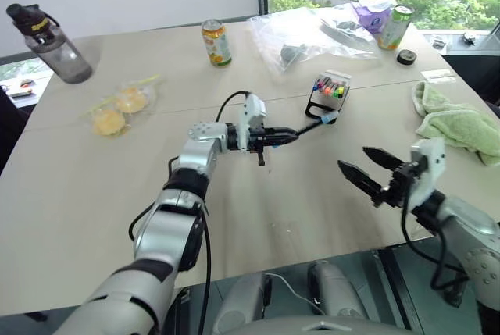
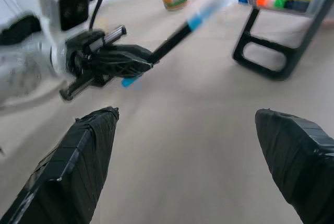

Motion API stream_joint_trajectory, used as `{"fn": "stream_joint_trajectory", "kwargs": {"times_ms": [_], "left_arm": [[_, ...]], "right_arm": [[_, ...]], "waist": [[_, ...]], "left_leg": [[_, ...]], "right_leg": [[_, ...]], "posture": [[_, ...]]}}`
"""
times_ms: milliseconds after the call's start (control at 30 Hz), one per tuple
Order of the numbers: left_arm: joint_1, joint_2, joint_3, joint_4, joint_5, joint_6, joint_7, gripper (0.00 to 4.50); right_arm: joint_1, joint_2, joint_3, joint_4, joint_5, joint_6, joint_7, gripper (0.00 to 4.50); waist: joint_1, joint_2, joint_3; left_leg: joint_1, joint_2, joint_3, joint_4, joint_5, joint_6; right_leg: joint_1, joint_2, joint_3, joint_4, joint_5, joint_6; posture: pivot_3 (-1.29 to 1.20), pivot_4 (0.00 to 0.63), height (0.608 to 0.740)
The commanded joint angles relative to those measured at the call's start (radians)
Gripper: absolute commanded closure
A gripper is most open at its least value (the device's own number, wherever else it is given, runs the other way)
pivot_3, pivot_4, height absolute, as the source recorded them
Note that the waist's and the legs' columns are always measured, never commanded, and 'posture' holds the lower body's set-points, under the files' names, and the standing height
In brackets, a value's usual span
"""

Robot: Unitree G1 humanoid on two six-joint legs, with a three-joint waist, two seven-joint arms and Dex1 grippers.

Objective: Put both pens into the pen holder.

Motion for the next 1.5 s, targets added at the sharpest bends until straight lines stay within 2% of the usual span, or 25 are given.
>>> {"fn": "stream_joint_trajectory", "kwargs": {"times_ms": [33, 167, 300, 400, 567, 633, 667, 700, 767, 833, 1000, 1100, 1233, 1367, 1500], "left_arm": [[0.112, -0.015, 0.047, -0.365, -0.181, 0.244, 0.135, 4.49], [0.223, -0.014, 0.035, -0.575, -0.254, 0.366, 0.239, 4.49], [0.264, -0.013, 0.027, -0.655, -0.289, 0.409, 0.302, 4.49], [0.265, -0.012, 0.023, -0.662, -0.296, 0.407, 0.326, 4.50], [0.262, -0.004, 0.008, -0.654, -0.298, 0.398, 0.330, 4.50], [0.263, 0.006, 0.003, -0.650, -0.314, 0.416, 0.313, 4.50], [0.265, 0.013, 0.000, -0.651, -0.324, 0.426, 0.302, 4.50], [0.266, 0.019, -0.004, -0.650, -0.328, 0.431, 0.296, 4.50], [0.266, 0.025, -0.009, -0.647, -0.333, 0.430, 0.295, 3.52], [0.260, 0.026, -0.013, -0.634, -0.327, 0.418, 0.296, 2.93], [0.249, 0.030, -0.020, -0.615, -0.277, 0.367, 0.336, 0.85], [0.268, 0.060, -0.018, -0.640, -0.258, 0.352, 0.336, 0.85], [0.316, 0.145, 0.007, -0.706, -0.237, 0.359, 0.351, 0.85], [0.400, 0.274, 0.069, -0.823, -0.249, 0.400, 0.371, 0.85], [0.428, 0.321, 0.104, -0.868, -0.245, 0.411, 0.419, 0.85]], "right_arm": [[-0.126, 0.078, 0.006, -0.001, 0.134, 0.029, -0.113, 0.00], [-0.266, 0.152, -0.014, 0.081, 0.266, 0.044, -0.197, 0.00], [-0.339, 0.150, -0.018, 0.148, 0.351, 0.060, -0.206, 0.00], [-0.355, 0.133, -0.009, 0.167, 0.376, 0.071, -0.203, 0.79], [-0.360, 0.110, 0.002, 0.167, 0.393, 0.068, -0.193, 3.01], [-0.363, 0.109, 0.003, 0.163, 0.398, 0.063, -0.200, 4.13], [-0.365, 0.108, 0.005, 0.160, 0.399, 0.060, -0.203, 4.40], [-0.368, 0.107, 0.007, 0.156, 0.401, 0.057, -0.205, 4.46], [-0.375, 0.105, 0.011, 0.148, 0.407, 0.053, -0.212, 4.46], [-0.384, 0.103, 0.013, 0.141, 0.413, 0.052, -0.223, 4.46], [-0.398, 0.062, 0.022, 0.123, 0.357, 0.040, -0.211, 4.46], [-0.418, -0.018, 0.069, 0.117, 0.197, -0.013, -0.125, 4.46], [-0.463, -0.104, 0.170, 0.094, -0.009, -0.152, 0.074, 4.46], [-0.549, -0.184, 0.351, 0.202, -0.399, -0.466, 0.243, 4.46], [-0.601, -0.172, 0.411, 0.408, -0.623, -0.789, 0.327, 4.46]], "waist": [[-0.002, 0.000, 0.000], [0.002, 0.000, -0.001], [0.012, 0.000, -0.001], [0.010, 0.001, -0.001], [0.007, 0.001, -0.001], [0.006, 0.001, -0.001], [0.006, 0.001, -0.001], [0.006, 0.001, -0.001], [0.007, 0.001, -0.001], [0.008, 0.001, -0.001], [0.009, 0.001, -0.001], [0.007, 0.001, -0.001], [0.001, 0.001, -0.001], [-0.008, 0.001, -0.001], [-0.001, 0.000, -0.001]], "left_leg": [[0.000, 0.000, 0.000, 0.000, 0.000, 0.000], [0.002, 0.000, 0.002, 0.000, 0.000, 0.000], [0.002, 0.000, 0.002, 0.000, 0.000, 0.000], [0.001, 0.000, 0.002, 0.000, 0.000, 0.000], [0.002, 0.000, 0.003, -0.001, 0.000, 0.000], [0.002, 0.000, 0.004, -0.001, 0.000, 0.000], [0.002, 0.000, 0.004, -0.001, 0.000, 0.000], [0.002, 0.000, 0.004, -0.001, 0.000, 0.000], [0.002, 0.000, 0.004, -0.001, 0.000, 0.000], [0.002, 0.000, 0.004, -0.001, 0.000, 0.000], [0.002, 0.000, 0.004, -0.001, 0.000, 0.000], [0.002, 0.000, 0.004, -0.001, 0.000, 0.000], [0.003, 0.001, 0.006, -0.003, 0.000, 0.000], [0.003, 0.001, 0.006, -0.003, 0.000, 0.000], [0.003, 0.001, 0.006, -0.003, 0.000, 0.000]], "right_leg": [[0.000, 0.000, 0.000, 0.000, 0.000, 0.000], [0.001, 0.001, 0.001, 0.000, 0.000, 0.000], [0.001, 0.001, 0.000, 0.000, 0.000, 0.000], [0.001, 0.001, 0.000, 0.000, 0.000, 0.000], [0.000, 0.001, 0.001, 0.000, 0.000, 0.000], [0.000, 0.001, 0.002, 0.000, 0.000, 0.000], [0.000, 0.001, 0.002, 0.000, 0.000, 0.000], [0.000, 0.001, 0.002, 0.000, 0.000, 0.000], [0.000, 0.001, 0.002, 0.000, 0.000, 0.000], [0.000, 0.001, 0.002, 0.000, 0.000, 0.000], [0.000, 0.001, 0.001, 0.000, 0.000, 0.000], [0.000, 0.001, 0.002, 0.000, 0.000, 0.000], [-0.001, 0.002, 0.004, 0.000, 0.000, 0.000], [-0.001, 0.002, 0.004, -0.001, 0.000, 0.000], [0.000, 0.002, 0.003, -0.001, 0.000, 0.000]], "posture": [[0.00, 0.150, 0.739], [0.00, 0.150, 0.739], [0.00, 0.150, 0.739], [0.00, 0.150, 0.739], [0.00, 0.150, 0.739], [0.00, 0.150, 0.739], [0.00, 0.150, 0.739], [0.00, 0.150, 0.739], [0.00, 0.150, 0.739], [0.00, 0.150, 0.739], [0.00, 0.150, 0.739], [0.00, 0.150, 0.739], [0.00, 0.150, 0.739], [0.00, 0.150, 0.739], [0.00, 0.150, 0.739]]}}
